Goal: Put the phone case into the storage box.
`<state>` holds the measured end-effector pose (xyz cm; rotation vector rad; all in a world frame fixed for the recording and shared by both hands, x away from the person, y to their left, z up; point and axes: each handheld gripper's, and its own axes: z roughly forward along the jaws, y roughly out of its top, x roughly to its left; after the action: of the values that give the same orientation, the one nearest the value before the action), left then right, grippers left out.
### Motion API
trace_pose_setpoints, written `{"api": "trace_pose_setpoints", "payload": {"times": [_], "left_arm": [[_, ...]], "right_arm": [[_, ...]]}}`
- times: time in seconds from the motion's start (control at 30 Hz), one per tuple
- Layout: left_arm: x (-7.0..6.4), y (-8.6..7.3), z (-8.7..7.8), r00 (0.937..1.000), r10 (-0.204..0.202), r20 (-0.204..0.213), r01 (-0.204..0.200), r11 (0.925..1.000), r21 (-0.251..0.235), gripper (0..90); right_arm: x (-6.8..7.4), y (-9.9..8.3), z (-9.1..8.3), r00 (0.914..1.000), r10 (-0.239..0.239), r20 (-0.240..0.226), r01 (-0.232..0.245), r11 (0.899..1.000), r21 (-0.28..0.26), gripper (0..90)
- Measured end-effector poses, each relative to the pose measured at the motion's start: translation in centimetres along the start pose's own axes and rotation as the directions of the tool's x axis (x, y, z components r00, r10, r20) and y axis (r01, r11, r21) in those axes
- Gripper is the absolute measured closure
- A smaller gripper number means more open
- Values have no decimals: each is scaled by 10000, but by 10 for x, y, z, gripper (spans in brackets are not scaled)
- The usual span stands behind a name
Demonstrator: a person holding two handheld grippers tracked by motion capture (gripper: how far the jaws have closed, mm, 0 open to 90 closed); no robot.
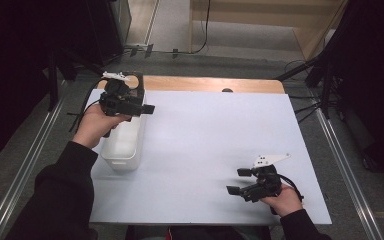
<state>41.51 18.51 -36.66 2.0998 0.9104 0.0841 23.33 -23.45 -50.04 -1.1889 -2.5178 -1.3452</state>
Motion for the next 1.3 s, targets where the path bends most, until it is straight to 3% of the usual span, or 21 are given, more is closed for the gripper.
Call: {"api": "trace_pose_setpoints", "payload": {"times": [0.53,1.07,1.3], "left_arm": [[-26,-14,12,9990,318,315,-324,9993,173,296],[-44,-27,16,9960,502,739,-508,9987,57,296],[-48,-35,16,9958,579,712,-583,9983,29,296]], "right_arm": [[1,0,0,10000,9,-10,-9,10000,21,122],[1,-1,0,10000,-10,-22,10,10000,50,122],[1,-1,0,10000,-20,-20,20,10000,59,122]]}}
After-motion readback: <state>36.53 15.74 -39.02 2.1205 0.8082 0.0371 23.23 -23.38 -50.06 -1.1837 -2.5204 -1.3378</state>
